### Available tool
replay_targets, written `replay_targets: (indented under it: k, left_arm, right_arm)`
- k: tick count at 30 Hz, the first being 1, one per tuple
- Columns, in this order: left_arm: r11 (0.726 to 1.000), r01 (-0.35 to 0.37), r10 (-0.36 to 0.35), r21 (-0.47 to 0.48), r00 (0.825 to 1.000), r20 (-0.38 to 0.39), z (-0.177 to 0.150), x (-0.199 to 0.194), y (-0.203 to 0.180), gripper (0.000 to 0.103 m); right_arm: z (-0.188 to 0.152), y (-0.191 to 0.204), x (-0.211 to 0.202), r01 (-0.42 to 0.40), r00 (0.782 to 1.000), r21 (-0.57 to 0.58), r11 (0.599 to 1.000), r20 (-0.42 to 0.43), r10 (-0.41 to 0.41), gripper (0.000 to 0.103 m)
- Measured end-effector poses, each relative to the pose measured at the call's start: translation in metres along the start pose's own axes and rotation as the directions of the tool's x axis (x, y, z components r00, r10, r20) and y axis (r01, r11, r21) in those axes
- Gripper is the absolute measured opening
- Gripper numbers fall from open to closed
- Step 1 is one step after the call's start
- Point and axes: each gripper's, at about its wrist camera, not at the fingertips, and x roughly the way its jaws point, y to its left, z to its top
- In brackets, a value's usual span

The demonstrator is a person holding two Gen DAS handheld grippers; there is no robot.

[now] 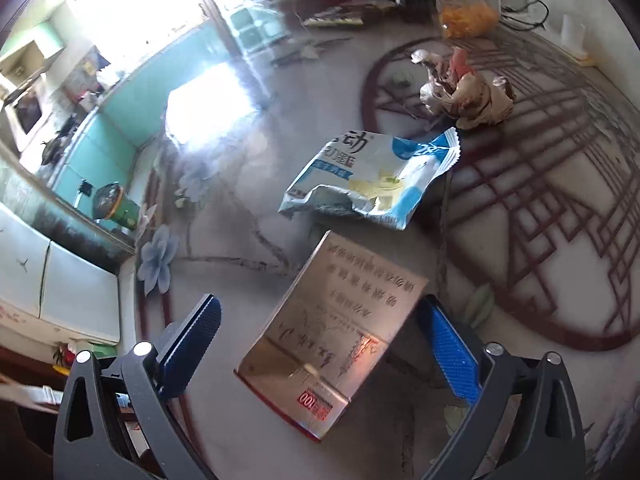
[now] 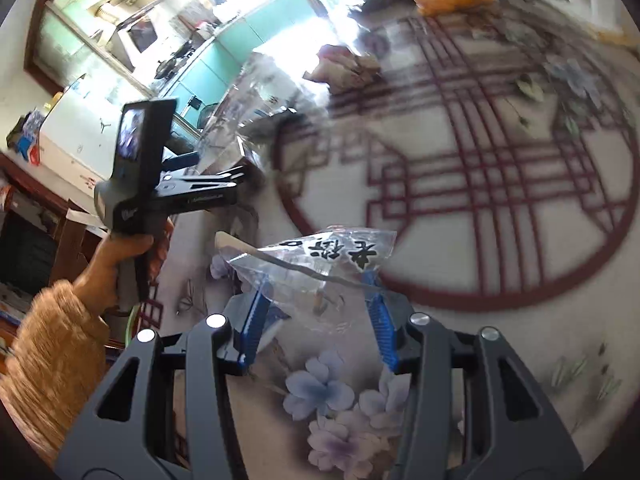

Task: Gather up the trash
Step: 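Grasp the pink cigarette box with the left tool while the right tool grasps the clear plastic bag, then carry the cigarette box and plastic bag toward the red bucket with both tools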

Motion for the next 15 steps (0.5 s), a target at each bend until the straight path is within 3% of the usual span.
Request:
replay_targets:
  k: [1,2,6,8,15]
  left_arm:
    - [1.0,0.023,-0.023,0.001,1.0,-0.01,0.004,-0.001,0.001,0.077]
    - [1.0,0.029,-0.029,-0.001,0.999,-0.018,0.007,-0.002,0.001,0.06]
    - [0.996,0.076,-0.077,-0.036,0.997,-0.022,0.01,-0.011,0.001,0.058]
    - [0.996,0.065,-0.064,-0.065,0.998,0.011,0.004,-0.027,0.001,0.057]
    - [0.957,0.13,-0.097,-0.259,0.986,0.136,-0.061,-0.112,0.002,0.056]
  right_arm:
    - [0.001,0.002,0.0,0.002,1.0,-0.007,1.0,0.005,-0.002,0.046]
    - [0.001,0.002,0.0,-0.003,1.0,-0.007,1.0,0.005,0.003,0.046]
    - [0.004,0.0,-0.005,-0.022,1.0,0.008,1.0,0.012,0.022,0.046]
    - [0.005,0.0,-0.006,-0.019,1.0,0.007,1.0,0.018,0.019,0.046]
    - [-0.001,0.012,-0.01,0.042,0.998,-0.058,0.997,0.04,-0.04,0.046]
